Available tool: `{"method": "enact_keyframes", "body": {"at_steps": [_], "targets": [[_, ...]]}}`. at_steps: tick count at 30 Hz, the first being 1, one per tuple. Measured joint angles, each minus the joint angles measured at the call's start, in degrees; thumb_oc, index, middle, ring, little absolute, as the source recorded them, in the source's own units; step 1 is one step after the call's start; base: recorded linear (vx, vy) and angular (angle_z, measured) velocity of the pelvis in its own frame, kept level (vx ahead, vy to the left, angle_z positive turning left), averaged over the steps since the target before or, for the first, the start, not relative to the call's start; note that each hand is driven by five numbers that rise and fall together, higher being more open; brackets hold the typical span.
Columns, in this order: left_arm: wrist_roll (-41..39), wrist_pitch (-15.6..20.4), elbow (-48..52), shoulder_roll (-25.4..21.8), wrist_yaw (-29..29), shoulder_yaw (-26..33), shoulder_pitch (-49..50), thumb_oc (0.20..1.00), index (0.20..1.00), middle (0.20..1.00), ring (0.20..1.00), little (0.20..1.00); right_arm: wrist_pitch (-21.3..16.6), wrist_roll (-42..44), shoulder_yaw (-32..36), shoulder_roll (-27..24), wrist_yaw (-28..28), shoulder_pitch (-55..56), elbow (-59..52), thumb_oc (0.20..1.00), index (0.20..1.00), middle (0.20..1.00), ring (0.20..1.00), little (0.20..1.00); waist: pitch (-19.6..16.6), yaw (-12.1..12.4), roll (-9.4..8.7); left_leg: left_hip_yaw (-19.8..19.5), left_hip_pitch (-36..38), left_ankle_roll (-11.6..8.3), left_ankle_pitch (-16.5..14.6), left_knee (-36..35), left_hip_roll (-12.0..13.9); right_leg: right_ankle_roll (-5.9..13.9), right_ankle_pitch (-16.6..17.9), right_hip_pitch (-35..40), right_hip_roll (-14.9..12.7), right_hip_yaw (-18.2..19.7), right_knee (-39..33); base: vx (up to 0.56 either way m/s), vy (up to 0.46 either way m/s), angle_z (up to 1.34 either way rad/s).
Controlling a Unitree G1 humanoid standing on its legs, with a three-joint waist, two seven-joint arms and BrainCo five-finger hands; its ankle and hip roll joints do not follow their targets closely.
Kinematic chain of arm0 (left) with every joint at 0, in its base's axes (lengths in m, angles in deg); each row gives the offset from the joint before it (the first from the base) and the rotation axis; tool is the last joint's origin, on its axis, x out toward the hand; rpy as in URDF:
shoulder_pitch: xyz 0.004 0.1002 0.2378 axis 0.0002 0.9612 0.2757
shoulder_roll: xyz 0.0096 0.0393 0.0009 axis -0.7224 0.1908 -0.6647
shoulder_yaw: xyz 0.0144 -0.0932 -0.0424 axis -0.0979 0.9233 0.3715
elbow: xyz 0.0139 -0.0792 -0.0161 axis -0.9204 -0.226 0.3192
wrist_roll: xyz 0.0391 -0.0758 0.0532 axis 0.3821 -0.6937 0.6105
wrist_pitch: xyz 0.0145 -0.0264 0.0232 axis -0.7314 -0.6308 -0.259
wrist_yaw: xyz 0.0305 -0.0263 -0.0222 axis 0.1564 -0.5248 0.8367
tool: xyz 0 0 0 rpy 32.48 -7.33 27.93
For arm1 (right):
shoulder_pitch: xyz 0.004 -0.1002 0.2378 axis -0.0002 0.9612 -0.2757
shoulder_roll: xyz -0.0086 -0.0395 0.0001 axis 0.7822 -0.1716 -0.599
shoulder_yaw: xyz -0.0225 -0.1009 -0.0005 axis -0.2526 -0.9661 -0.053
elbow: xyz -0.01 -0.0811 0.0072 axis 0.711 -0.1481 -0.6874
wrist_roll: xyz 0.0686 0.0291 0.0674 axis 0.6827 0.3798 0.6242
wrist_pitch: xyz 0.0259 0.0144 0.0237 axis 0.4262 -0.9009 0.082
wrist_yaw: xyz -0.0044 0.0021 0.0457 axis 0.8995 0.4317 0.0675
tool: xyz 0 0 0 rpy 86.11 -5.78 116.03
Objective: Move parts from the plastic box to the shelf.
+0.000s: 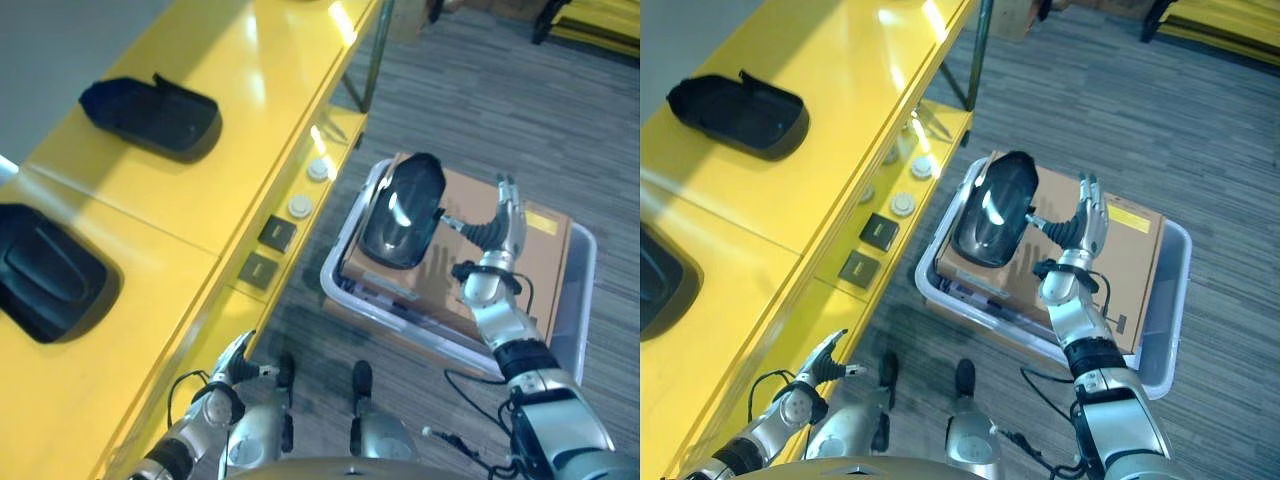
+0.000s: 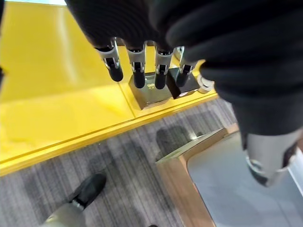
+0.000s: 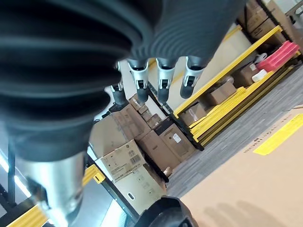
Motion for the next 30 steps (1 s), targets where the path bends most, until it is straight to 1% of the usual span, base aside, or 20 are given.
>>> {"method": "enact_keyframes", "body": {"at_steps": [2,4,5,6,8,9,11,13,14,16,17,18,19,21,22,25,30], "targets": [[-0.4,-0.1,-0.5,-0.1,0.3,0.0,-0.1,1.000,1.000,1.000,1.000,1.000,0.5,0.5,-0.1,-0.1,-1.3,-1.2,2.9,1.000,1.000,1.000,1.000,1.000,0.5,0.0,-0.51,-0.7,-1.2,-0.02,0.1,0.0,0.0,-0.04,0.0,-1.0,0.0,-0.6,0.0,-0.04,-0.009,0.16],[-1.2,-0.2,-0.9,0.0,1.2,0.0,-0.5,1.000,1.000,1.000,1.000,1.000,1.2,1.1,-0.1,-0.1,-1.8,-1.3,3.7,1.000,1.000,1.000,1.000,1.000,2.1,0.2,-0.74,-1.1,-1.7,0.01,0.4,0.0,0.0,-0.10,0.1,-1.1,0.0,-1.3,0.3,-0.04,-0.008,0.15],[-1.8,-0.4,-1.2,0.0,1.2,0.1,-1.0,1.000,1.000,1.000,1.000,1.000,1.1,1.5,-0.3,-0.2,-1.8,-2.4,6.1,1.000,1.000,1.000,1.000,1.000,3.0,0.4,-0.78,-1.2,-1.9,-0.33,0.7,0.3,-0.1,-0.40,0.3,-1.2,0.0,-1.5,0.3,-0.06,-0.004,0.13],[-2.2,-0.6,-1.8,0.0,1.5,0.1,-2.1,1.000,1.000,1.000,1.000,1.000,1.6,3.1,-0.4,-0.2,-1.8,-4.6,10.7,1.000,1.000,1.000,1.000,1.000,4.2,0.8,-0.67,-1.7,-2.1,-0.23,0.8,0.3,-0.2,-0.40,0.3,-1.2,0.0,-1.8,0.3,-0.06,0.004,0.13],[-3.3,-0.6,-2.2,-0.1,1.9,0.1,-2.8,1.000,1.000,1.000,1.000,1.000,2.2,4.5,-1.6,-0.2,-1.8,-7.0,14.5,1.000,1.000,1.000,1.000,1.000,4.4,0.9,-0.57,-2.1,-3.4,0.16,1.2,0.3,-0.2,-0.40,0.3,-2.4,0.0,-2.3,0.4,-0.03,0.006,0.14],[-3.6,-0.6,-2.2,0.0,2.3,0.1,-3.7,1.000,1.000,1.000,1.000,1.000,2.8,4.9,-1.9,-0.2,-1.9,-8.5,16.4,1.000,1.000,1.000,1.000,1.000,4.7,1.1,-0.42,-2.4,-4.5,0.20,1.6,0.3,-0.2,-0.55,0.6,-3.2,0.0,-2.7,0.4,-0.01,0.010,0.17],[-4.5,-0.6,-2.3,0.0,2.6,0.1,-4.9,1.000,1.000,1.000,1.000,1.000,2.8,4.9,-3.7,-0.2,-1.9,-10.1,18.2,1.000,1.000,1.000,1.000,1.000,5.7,2.1,-0.04,-2.6,-4.7,0.20,1.8,0.3,-0.2,-0.51,0.5,-3.2,0.0,-3.1,0.4,-0.02,0.030,0.12],[-4.9,-0.7,-2.8,0.6,3.2,-0.5,-6.4,1.000,1.000,1.000,1.000,1.000,3.0,5.8,-6.9,-0.6,-1.7,-16.4,30.2,1.000,1.000,1.000,1.000,1.000,6.4,3.2,1.07,-3.2,-5.0,0.17,1.8,0.3,-0.5,-0.31,0.4,-3.2,-0.1,-3.6,0.4,-0.02,0.037,0.14],[-5.6,-0.6,-2.9,0.6,3.5,-1.1,-7.0,1.000,1.000,1.000,1.000,1.000,3.5,7.3,-7.3,-0.6,-1.7,-18.8,34.0,1.000,1.000,1.000,1.000,1.000,6.7,3.1,1.66,-3.8,-5.2,0.12,2.0,0.3,-0.5,-0.28,0.3,-3.1,-0.2,-4.2,0.4,-0.01,0.024,0.21],[-6.6,-0.7,-2.9,0.6,3.6,-1.3,-7.1,1.000,1.000,1.000,1.000,1.000,3.4,9.2,-7.4,-1.7,-1.4,-20.0,34.8,1.000,1.000,1.000,1.000,1.000,6.8,3.3,1.94,-4.2,-5.7,0.07,2.1,0.3,-0.5,-0.27,0.2,-3.5,-0.2,-4.6,0.4,0.00,0.019,0.13],[-7.0,-0.7,-3.4,0.6,3.6,-1.2,-7.1,1.000,1.000,1.000,1.000,1.000,3.3,10.0,-7.6,-2.0,-0.7,-20.8,35.8,0.900,0.900,0.900,0.900,0.900,6.9,3.8,2.00,-4.2,-5.9,0.01,2.2,0.3,-0.5,-0.28,0.2,-3.7,-0.1,-4.6,0.3,0.00,0.000,0.00],[-7.8,-0.7,-3.6,0.8,3.6,-1.3,-6.9,1.000,1.000,1.000,1.000,1.000,3.1,11.8,-7.5,-2.2,0.7,-22.3,37.9,0.598,0.598,0.598,0.598,0.598,7.1,4.2,2.39,-4.2,-6.0,-0.01,2.2,0.3,-0.5,-0.28,0.2,-3.8,-0.1,-4.6,0.3,0.00,0.000,0.00],[-8.0,-0.7,-3.8,0.8,3.6,-1.3,-6.7,1.000,1.000,1.000,1.000,1.000,2.8,13.2,-7.5,-2.2,1.2,-23.1,38.9,0.200,0.200,0.200,0.200,0.200,7.1,4.1,2.49,-4.2,-6.0,-0.03,2.2,0.3,-0.5,-0.29,0.2,-3.8,-0.1,-4.6,0.3,0.00,0.000,0.00],[-8.5,-0.8,-3.7,0.7,3.6,-1.2,-6.5,1.000,1.000,1.000,1.000,1.000,2.7,13.6,-7.6,-2.6,2.6,-23.1,39.2,0.200,0.200,0.200,0.200,0.200,7.2,4.6,2.66,-4.3,-6.1,-0.08,2.2,0.3,-0.5,-0.31,0.2,-3.8,-0.1,-4.6,0.3,0.03,0.017,0.02],[-8.8,-0.8,-4.3,0.8,3.6,-1.1,-6.5,1.000,1.000,1.000,1.000,1.000,2.5,13.8,-8.4,-3.1,3.0,-24.2,41.1,0.200,0.200,0.200,0.200,0.200,7.3,4.7,2.89,-4.5,-6.1,-0.13,2.2,0.3,-0.5,-0.31,0.2,-3.8,-0.2,-4.8,0.3,0.04,0.006,0.03],[-8.9,-1.5,-6.0,1.0,3.5,-0.8,-6.4,1.000,1.000,1.000,1.000,1.000,2.9,16.4,-7.6,-4.2,4.1,-26.0,42.0,0.200,0.200,0.200,0.200,0.200,7.3,4.5,2.96,-4.5,-6.0,-0.10,2.2,0.3,-0.5,-0.35,0.2,-3.6,-0.1,-4.8,0.4,0.02,0.001,0.01],[-8.9,-1.9,-5.0,1.0,3.5,2.0,-6.1,1.000,1.000,1.000,1.000,1.000,2.6,18.6,-6.3,-4.3,6.1,-23.5,40.7,0.200,0.200,0.200,0.200,0.200,6.6,4.0,3.29,-5.4,-4.7,-0.13,2.4,0.3,-0.5,-0.51,0.1,-1.9,-0.1,-5.7,0.4,0.01,-0.020,0.08]]}}
